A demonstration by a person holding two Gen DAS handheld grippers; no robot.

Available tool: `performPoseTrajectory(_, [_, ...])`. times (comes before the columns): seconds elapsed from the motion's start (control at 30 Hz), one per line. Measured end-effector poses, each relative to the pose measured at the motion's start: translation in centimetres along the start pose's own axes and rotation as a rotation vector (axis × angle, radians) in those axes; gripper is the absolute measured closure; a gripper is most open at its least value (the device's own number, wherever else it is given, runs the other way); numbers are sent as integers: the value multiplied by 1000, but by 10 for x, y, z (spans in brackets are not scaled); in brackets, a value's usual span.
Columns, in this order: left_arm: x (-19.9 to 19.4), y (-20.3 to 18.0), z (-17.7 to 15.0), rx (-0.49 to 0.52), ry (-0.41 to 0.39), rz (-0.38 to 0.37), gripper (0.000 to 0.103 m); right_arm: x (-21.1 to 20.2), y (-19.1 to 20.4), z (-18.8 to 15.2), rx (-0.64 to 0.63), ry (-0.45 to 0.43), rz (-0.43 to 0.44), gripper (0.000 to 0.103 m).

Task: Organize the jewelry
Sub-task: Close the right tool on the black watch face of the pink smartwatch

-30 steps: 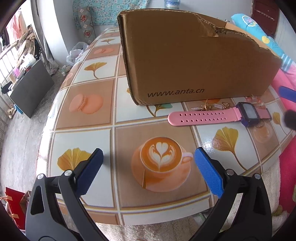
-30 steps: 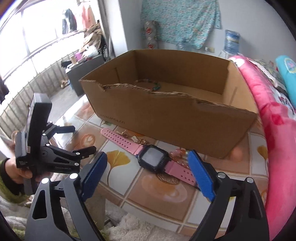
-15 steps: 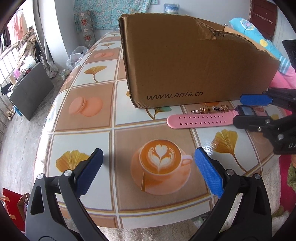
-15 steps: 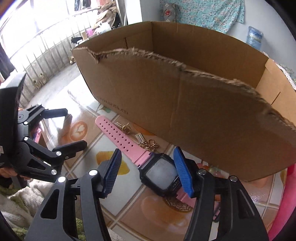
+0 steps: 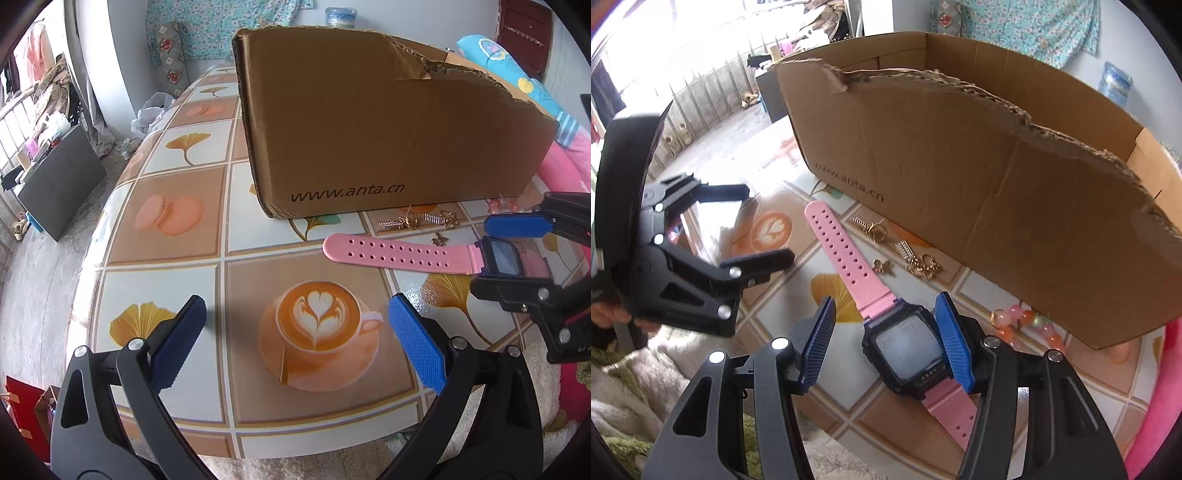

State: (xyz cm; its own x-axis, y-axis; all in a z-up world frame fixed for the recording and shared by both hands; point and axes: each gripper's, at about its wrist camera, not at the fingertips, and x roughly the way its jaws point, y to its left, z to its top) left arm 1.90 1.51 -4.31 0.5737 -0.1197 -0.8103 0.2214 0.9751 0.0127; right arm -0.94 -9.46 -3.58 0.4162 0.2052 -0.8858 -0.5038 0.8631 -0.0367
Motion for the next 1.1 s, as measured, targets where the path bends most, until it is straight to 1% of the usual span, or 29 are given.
performPoseTrajectory(0.1, [0, 0, 0, 4, -6, -3, 7, -3, 4, -6, -30, 14, -53, 48])
performPoseTrajectory(0.17, [0, 0, 0, 6, -12, -5, 7, -5, 7, -9, -47, 21, -72, 48])
performPoseTrajectory(0.23, [0, -1, -1, 10, -24, -5, 7, -3, 10, -13, -59, 27, -86, 48])
performPoseTrajectory(0.3, [-1, -2, -1, 12, -34, 9, 7, -3, 7, -15, -41, 26, -74, 48])
performPoseTrajectory(0.33, [-2, -3, -2, 15, -41, 22, 7, -3, 4, -15, -31, 26, -68, 54])
performPoseTrajectory(0.4, [-8, -9, -6, 44, -81, 43, 7, -4, -6, -17, 18, 23, -20, 53])
performPoseTrajectory(0.53, [-27, -30, -16, 141, -179, 23, 8, -7, -26, -18, 96, 21, 78, 54])
performPoseTrajectory(0.63, [-32, -45, -21, 199, -205, 31, 9, -7, -44, -20, 150, 24, 157, 54])
performPoseTrajectory(0.67, [-32, -51, -22, 213, -207, 34, 11, -9, -45, -23, 161, 25, 174, 54])
performPoseTrajectory(0.73, [-32, -58, -23, 233, -211, 32, 27, -10, -55, -27, 195, 29, 222, 54])
performPoseTrajectory(0.77, [-31, -62, -23, 244, -209, 28, 28, -9, -60, -27, 207, 32, 239, 54])
performPoseTrajectory(0.83, [-30, -66, -24, 259, -206, 7, 37, -9, -66, -23, 234, 40, 286, 54])
performPoseTrajectory(0.93, [-30, -73, -23, 306, -220, 3, 41, -7, -80, -22, 256, 46, 342, 54])
performPoseTrajectory(1.03, [-25, -84, -22, 401, -232, 30, 44, -3, -74, -22, 266, 52, 380, 54])
performPoseTrajectory(1.1, [-23, -90, -24, 440, -235, 41, 47, -7, -79, -23, 264, 54, 403, 54])
